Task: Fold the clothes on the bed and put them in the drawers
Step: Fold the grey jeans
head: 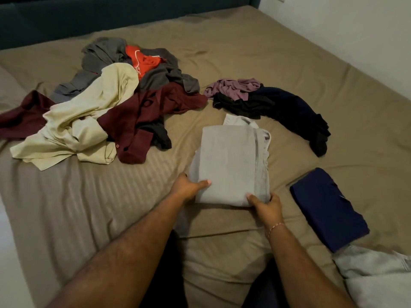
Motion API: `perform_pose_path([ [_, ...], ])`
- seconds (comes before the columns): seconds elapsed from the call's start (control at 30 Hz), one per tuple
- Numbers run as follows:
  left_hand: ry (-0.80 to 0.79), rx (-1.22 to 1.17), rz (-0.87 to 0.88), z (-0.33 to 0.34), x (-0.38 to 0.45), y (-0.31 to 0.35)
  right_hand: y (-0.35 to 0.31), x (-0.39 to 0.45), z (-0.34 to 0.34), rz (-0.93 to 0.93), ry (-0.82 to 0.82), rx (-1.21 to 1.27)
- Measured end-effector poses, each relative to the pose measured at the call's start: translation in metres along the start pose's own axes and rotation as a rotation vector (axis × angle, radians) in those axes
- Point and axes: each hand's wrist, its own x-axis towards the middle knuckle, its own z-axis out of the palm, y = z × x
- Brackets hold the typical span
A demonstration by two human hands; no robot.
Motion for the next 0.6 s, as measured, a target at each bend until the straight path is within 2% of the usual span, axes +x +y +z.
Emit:
perform_pose_path([
  [0.1, -0.057, -0.195, -0.086, -0.001, 0.002, 0.000, -0.007, 0.015, -0.002, 0.088, -0.087, 0.193],
  [0.2, -0.101, -0.227, -0.136, 0.004, 0.001, -0.003, -0.009, 0.026, -0.008, 0.175, -0.159, 0.298],
  [0.3, -0.141, -0.281, -0.140, 0.002, -0.009, -0.005, -0.009, 0.019, -0.013, 0.360, -0.346, 0.403],
  [0.43, -0.237, -0.412, -0.158, -0.006, -0.029, -0.018, 0.004, -0.010, 0.000, 0.331, -0.388, 0.582],
  [0.6, -0.276, -0.401, -0.069, -0.011, -0.063, -0.026, 0.014, -0.045, -0.011, 0.325, -0.459, 0.744],
])
